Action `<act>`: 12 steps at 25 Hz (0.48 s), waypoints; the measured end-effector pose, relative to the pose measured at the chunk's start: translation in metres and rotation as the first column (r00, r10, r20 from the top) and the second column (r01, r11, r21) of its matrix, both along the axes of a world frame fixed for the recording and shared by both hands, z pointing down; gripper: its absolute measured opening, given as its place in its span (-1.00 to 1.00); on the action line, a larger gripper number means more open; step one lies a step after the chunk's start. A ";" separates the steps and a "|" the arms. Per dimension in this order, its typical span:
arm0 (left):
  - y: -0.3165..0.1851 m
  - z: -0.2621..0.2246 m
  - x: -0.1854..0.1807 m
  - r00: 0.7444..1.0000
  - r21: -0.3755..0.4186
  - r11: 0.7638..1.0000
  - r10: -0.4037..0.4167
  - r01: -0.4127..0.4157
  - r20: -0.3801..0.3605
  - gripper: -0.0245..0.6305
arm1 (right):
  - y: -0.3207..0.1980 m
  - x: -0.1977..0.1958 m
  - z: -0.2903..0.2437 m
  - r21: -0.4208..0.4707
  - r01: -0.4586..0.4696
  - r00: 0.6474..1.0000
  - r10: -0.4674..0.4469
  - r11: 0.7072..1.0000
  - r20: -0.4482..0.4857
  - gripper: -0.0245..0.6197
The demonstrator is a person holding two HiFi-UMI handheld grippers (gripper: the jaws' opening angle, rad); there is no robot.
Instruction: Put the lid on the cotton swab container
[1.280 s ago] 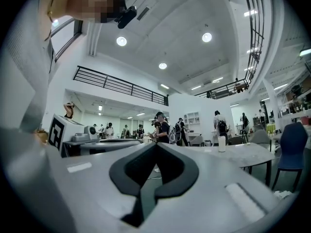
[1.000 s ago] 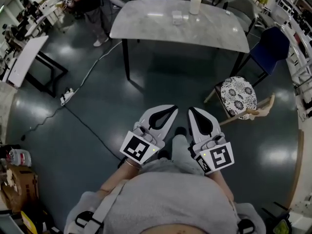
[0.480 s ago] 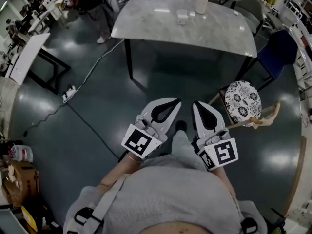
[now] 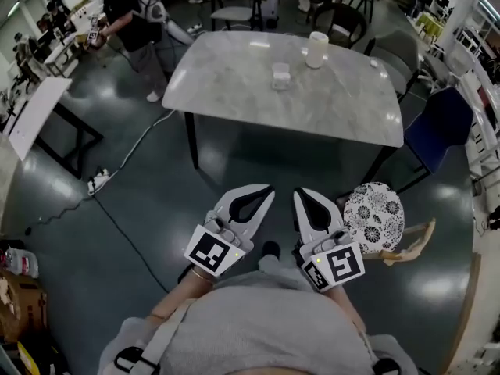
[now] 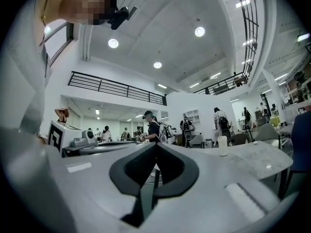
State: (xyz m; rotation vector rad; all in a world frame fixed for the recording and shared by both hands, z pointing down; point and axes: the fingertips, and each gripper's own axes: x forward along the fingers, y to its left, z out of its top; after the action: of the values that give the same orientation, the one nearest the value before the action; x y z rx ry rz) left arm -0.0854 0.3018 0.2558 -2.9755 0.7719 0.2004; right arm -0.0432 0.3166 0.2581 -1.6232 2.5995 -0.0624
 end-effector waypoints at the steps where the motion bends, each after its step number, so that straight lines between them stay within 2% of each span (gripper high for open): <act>1: -0.011 0.001 0.004 1.000 -0.006 1.000 -0.007 0.007 -0.002 -0.93 | -0.010 0.005 0.000 0.001 0.003 1.000 -0.003 1.000 -0.002 -0.93; 8: -0.078 0.000 0.041 1.000 -0.025 0.999 -0.026 0.027 0.011 -0.93 | -0.073 0.043 -0.001 0.001 0.011 1.000 -0.011 1.000 -0.016 -0.93; 12: -0.101 0.003 0.068 0.999 -0.013 0.999 -0.031 0.031 -0.011 -0.93 | -0.096 0.070 0.000 0.001 0.016 1.000 -0.016 1.000 -0.015 -0.93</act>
State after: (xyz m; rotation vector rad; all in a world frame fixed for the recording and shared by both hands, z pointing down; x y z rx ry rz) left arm -0.0174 0.2011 0.2593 -2.9744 0.8229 0.2118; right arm 0.0264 0.2206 0.2579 -1.6087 2.6234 -0.0499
